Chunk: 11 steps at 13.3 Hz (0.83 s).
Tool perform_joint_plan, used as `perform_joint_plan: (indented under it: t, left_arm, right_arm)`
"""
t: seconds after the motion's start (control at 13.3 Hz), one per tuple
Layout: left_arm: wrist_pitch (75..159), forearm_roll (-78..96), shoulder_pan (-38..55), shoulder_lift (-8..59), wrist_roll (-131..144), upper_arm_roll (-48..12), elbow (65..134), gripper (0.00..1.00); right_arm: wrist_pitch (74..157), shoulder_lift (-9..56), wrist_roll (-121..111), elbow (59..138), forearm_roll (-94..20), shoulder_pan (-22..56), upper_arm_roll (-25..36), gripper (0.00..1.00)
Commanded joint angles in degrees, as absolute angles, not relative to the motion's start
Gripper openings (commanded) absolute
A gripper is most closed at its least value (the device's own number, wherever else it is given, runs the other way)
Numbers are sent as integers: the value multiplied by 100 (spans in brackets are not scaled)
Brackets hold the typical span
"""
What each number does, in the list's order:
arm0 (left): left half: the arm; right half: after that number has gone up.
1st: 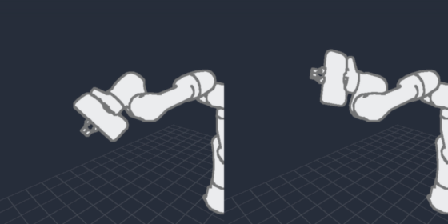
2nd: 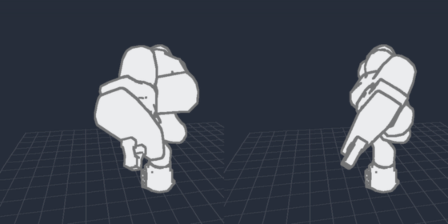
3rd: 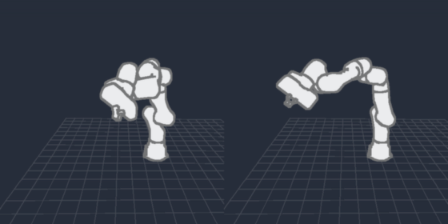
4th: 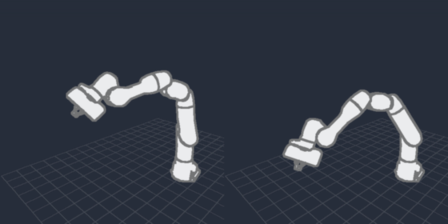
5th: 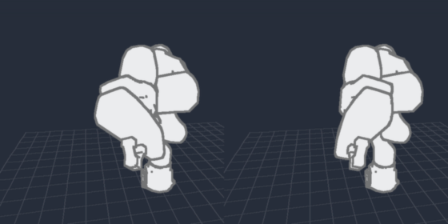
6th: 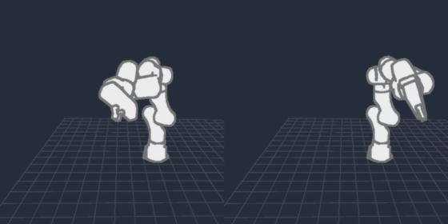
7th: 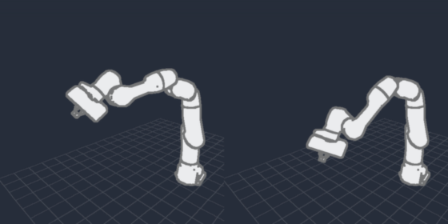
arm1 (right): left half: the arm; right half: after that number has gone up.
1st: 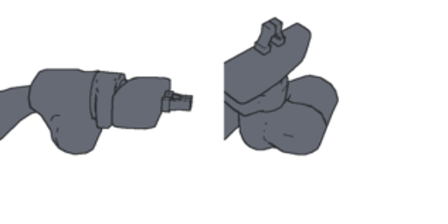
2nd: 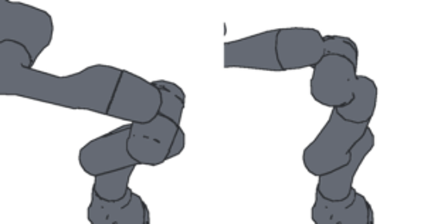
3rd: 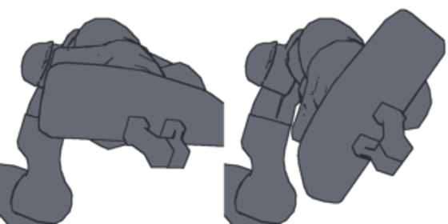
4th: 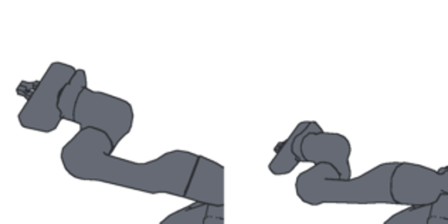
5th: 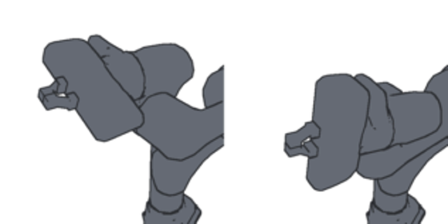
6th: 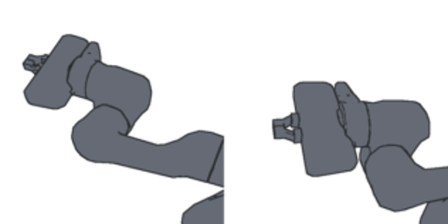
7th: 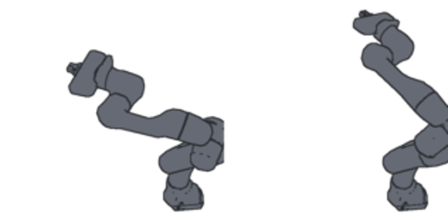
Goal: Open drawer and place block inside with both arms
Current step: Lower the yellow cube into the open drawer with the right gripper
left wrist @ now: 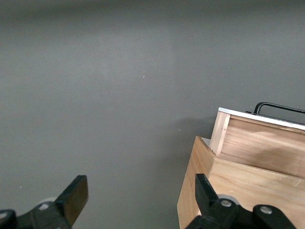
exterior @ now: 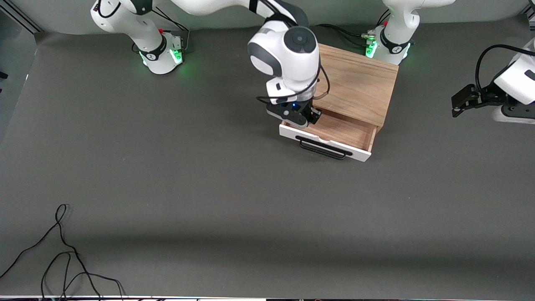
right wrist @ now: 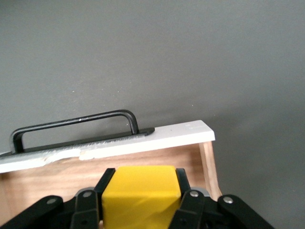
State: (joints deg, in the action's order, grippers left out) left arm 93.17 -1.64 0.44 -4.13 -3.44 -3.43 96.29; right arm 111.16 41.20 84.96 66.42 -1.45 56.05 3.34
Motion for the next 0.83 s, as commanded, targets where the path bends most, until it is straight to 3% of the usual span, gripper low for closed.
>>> perform_joint_plan:
  t: [0.0,0.45,0.75]
  left_arm:
    - [9378,-158,105,-527,-404,-360,9729,100]
    - [8905,-202,123,165,-404,-369,8589,100]
    - [8728,-185,88,150,-422,-369,8631,100]
  right_arm:
    - [11153,4482,8526,6328,-167,5669,404,32]
    - [11180,4535,8350,6425,-114,5669,396,32]
    - [11180,4693,8025,6425,-114,5678,396,32]
